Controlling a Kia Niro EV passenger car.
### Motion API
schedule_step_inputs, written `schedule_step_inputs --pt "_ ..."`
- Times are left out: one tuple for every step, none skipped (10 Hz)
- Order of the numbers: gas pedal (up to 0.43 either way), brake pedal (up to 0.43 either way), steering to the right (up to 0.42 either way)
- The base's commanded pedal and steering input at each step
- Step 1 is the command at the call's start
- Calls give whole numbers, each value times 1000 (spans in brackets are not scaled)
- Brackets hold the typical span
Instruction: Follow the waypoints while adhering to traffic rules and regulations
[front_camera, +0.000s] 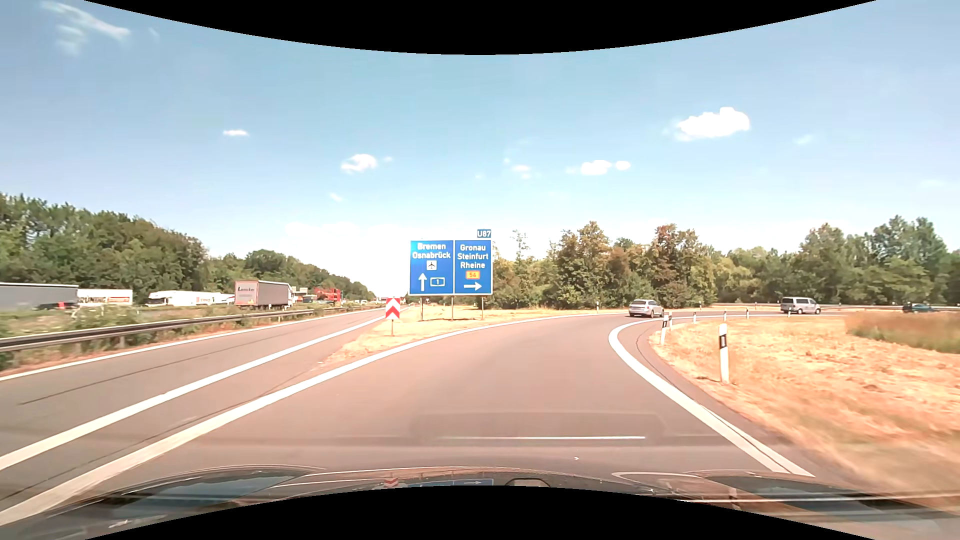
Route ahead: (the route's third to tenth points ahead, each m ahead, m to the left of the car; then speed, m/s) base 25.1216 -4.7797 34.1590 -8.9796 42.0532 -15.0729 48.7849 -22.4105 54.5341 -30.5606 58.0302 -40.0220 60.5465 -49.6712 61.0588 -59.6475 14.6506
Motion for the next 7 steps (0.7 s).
schedule_step_inputs --pt "110 0 48" --pt "118 0 50" --pt "130 0 52" --pt "138 0 57" --pt "138 0 61" --pt "138 0 65" --pt "138 0 66"
